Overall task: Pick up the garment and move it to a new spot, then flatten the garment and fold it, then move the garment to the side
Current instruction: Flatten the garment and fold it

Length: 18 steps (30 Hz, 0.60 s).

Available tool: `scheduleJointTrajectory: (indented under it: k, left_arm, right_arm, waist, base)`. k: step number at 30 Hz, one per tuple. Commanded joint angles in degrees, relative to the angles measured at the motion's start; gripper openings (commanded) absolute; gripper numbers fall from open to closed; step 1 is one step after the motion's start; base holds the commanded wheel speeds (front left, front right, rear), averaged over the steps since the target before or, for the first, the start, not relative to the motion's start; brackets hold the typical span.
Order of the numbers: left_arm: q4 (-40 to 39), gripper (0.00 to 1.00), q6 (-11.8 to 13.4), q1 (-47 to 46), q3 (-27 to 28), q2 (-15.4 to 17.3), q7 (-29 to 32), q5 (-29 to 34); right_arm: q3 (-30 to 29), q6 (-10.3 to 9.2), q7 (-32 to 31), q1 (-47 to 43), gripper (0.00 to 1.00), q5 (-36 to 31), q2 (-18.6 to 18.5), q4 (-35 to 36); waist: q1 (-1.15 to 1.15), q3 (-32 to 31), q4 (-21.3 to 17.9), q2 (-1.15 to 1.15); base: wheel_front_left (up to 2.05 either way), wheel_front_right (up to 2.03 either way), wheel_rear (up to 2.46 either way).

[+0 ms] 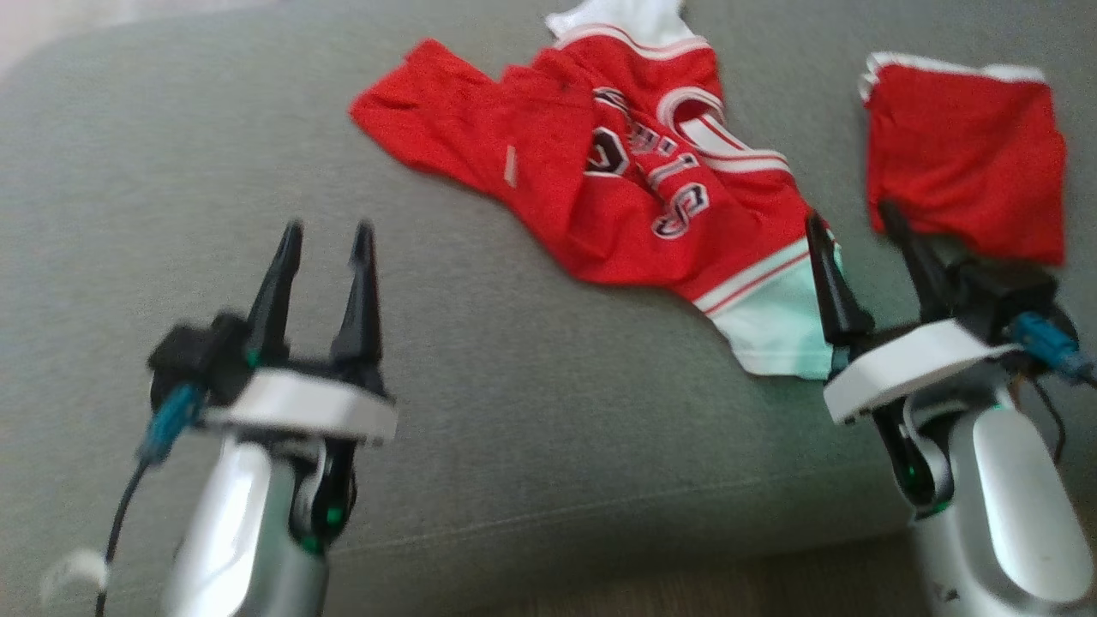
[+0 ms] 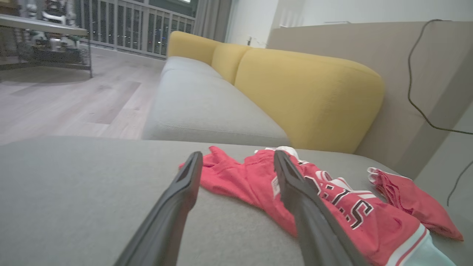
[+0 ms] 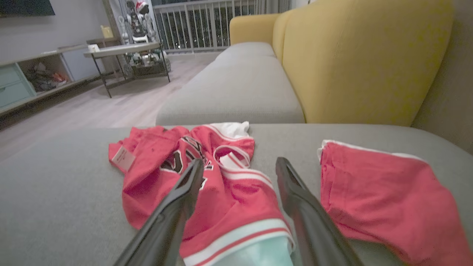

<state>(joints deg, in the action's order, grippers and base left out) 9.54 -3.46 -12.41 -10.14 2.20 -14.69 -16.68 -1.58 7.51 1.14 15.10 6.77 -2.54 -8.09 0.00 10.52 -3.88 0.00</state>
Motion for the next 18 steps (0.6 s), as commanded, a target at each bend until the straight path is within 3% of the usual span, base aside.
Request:
scheduleJointTrajectory:
  k: [1, 10, 18]
  left_arm:
    - [-1.2, 1.0, -0.3, -4.5, 1.0, 0.7, -0.3, 0.9]
    - [15.5, 1.0, -1.0, -19.4, -4.7, 0.7, 0.9, 6.5]
    - [27.9, 1.0, 2.8, -29.4, -3.5, 1.3, 3.0, 7.4]
  right_arm:
    - [2.0, -0.02, 1.6, 2.2, 1.0, 1.1, -0.3, 3.4]
    - [5.2, -0.02, 5.8, 2.0, 1.0, 5.2, -0.3, 8.3]
    - [6.8, -0.02, 8.3, 1.7, 1.0, 7.4, -0.3, 7.2]
  waist:
    - [0.0, 2.8, -2.8, 0.0]
    - [0.0, 8.9, -10.8, 0.0]
    - [0.0, 11.9, -14.9, 0.0]
  base:
    - [0.0, 0.0, 0.0]
    - [0.0, 0.0, 0.0]
    - [0.0, 0.0, 0.0]
